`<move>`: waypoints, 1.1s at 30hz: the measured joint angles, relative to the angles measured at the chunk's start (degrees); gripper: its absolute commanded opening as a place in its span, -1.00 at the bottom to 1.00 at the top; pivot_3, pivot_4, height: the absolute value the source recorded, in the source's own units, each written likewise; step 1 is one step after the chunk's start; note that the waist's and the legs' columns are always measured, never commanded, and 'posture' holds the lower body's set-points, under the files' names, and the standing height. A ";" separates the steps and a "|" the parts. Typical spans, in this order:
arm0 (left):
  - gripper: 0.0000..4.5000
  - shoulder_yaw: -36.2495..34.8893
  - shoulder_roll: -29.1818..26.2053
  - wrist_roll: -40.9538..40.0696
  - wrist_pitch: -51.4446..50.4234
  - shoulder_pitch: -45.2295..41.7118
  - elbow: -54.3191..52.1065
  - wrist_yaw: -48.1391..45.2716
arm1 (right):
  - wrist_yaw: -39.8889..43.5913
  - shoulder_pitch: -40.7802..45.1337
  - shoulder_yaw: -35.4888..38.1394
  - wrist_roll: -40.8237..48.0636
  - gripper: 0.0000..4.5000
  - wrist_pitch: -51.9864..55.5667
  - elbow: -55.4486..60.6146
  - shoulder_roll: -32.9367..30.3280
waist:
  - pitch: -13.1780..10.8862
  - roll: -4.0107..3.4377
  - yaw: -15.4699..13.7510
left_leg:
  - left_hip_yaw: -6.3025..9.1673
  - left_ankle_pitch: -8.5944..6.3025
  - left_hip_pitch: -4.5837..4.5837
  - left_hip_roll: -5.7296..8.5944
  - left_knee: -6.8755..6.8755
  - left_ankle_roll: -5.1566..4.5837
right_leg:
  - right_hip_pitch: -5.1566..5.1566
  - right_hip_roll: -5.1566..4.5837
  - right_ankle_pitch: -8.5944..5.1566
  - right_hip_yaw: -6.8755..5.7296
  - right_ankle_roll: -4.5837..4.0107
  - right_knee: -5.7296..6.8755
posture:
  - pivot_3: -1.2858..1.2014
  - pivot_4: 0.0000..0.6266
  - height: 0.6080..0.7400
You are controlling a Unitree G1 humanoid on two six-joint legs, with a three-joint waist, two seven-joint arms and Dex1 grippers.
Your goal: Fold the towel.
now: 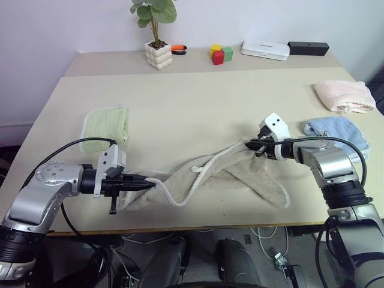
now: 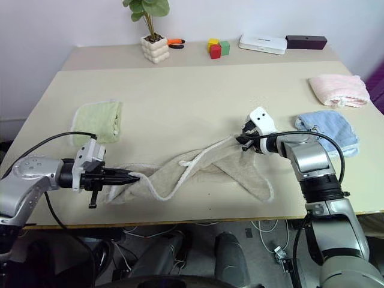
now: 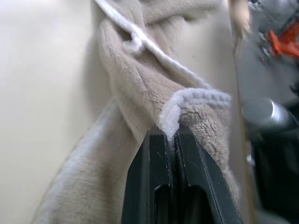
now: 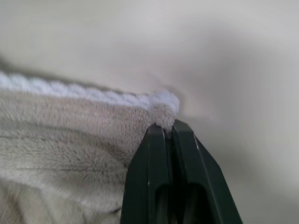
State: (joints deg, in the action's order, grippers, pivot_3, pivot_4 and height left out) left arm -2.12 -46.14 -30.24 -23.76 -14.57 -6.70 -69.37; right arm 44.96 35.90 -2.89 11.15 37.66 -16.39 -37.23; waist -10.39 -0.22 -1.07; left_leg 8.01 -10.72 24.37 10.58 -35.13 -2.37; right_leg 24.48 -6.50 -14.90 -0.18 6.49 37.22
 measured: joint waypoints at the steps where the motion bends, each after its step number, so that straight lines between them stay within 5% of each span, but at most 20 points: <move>1: -1.00 -1.01 1.46 0.70 1.21 -2.35 2.85 2.05 | -0.75 0.78 0.89 0.18 -0.98 -1.05 -0.63 0.08 | -0.01 0.03 -0.01 | 0.01 0.02 0.02 -0.01 -0.01 0.03 | -0.01 0.02 0.06 0.00 -0.04 -0.02 | 0.03 -0.52 1.00; 5: -1.00 -3.59 6.38 6.26 10.43 -14.80 17.79 11.61 | -6.26 5.58 5.38 -0.33 -0.98 -8.50 -6.58 0.66 | -0.02 0.08 0.32 | -0.01 0.07 0.04 -0.02 -0.05 0.09 | -0.07 0.01 0.26 -0.01 0.07 0.00 | 0.03 -0.52 1.00; 9: -1.00 -3.87 9.45 14.89 23.57 -35.00 43.91 22.96 | -14.38 17.14 10.52 -1.22 -0.98 -21.55 -19.70 3.52 | -0.06 0.14 0.68 | -0.02 0.30 0.10 -0.03 -0.06 0.40 | -0.02 0.05 0.42 -0.01 0.17 -0.01 | 0.03 -0.52 1.00; 17: -1.00 -3.68 10.49 22.21 42.91 -59.87 71.25 28.40 | -18.49 29.34 13.27 -0.84 -0.98 -38.30 -29.77 5.66 | -0.10 0.25 1.98 | -0.02 0.29 0.21 -0.02 0.02 0.14 | 0.04 0.05 0.43 -0.03 0.24 -0.14 | 0.03 -0.52 1.00; 22: -1.00 -4.10 10.15 20.90 48.58 -57.62 71.80 12.96 | -12.53 20.44 13.84 1.69 -0.98 -39.39 -20.53 5.58 | -0.06 0.19 2.28 | -0.03 0.29 0.15 -0.03 -0.07 0.12 | 0.03 0.09 0.43 -0.02 0.25 0.00 | 0.03 -0.52 1.00; 26: -1.00 -4.04 10.17 17.97 50.04 -43.60 67.89 -4.17 | -7.90 2.70 14.21 4.33 -0.98 -36.40 -7.16 4.26 | -0.02 0.12 2.38 | -0.03 0.30 0.12 -0.03 -0.08 0.11 | 0.07 0.13 0.42 0.04 0.24 0.11 | 0.03 -0.52 1.00; 33: -1.00 -3.73 6.28 16.87 47.67 -32.32 62.52 -17.60 | 1.12 -13.33 14.04 7.18 -0.98 -30.18 6.35 -2.31 | -0.08 0.13 2.18 | -0.03 0.18 0.13 -0.06 -0.15 -0.07 | 0.09 0.13 0.44 0.07 0.21 0.22 | 0.03 -0.52 1.00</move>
State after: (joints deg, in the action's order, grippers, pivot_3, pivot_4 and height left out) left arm -5.84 -39.87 -13.37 23.91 -46.89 55.81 -86.97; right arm 46.08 22.57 11.15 18.33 7.47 -10.04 -39.53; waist -10.46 -0.09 1.11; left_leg 7.98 -10.54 24.49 10.52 -35.28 -2.43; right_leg 24.57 -6.37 -14.46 -0.11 6.70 37.44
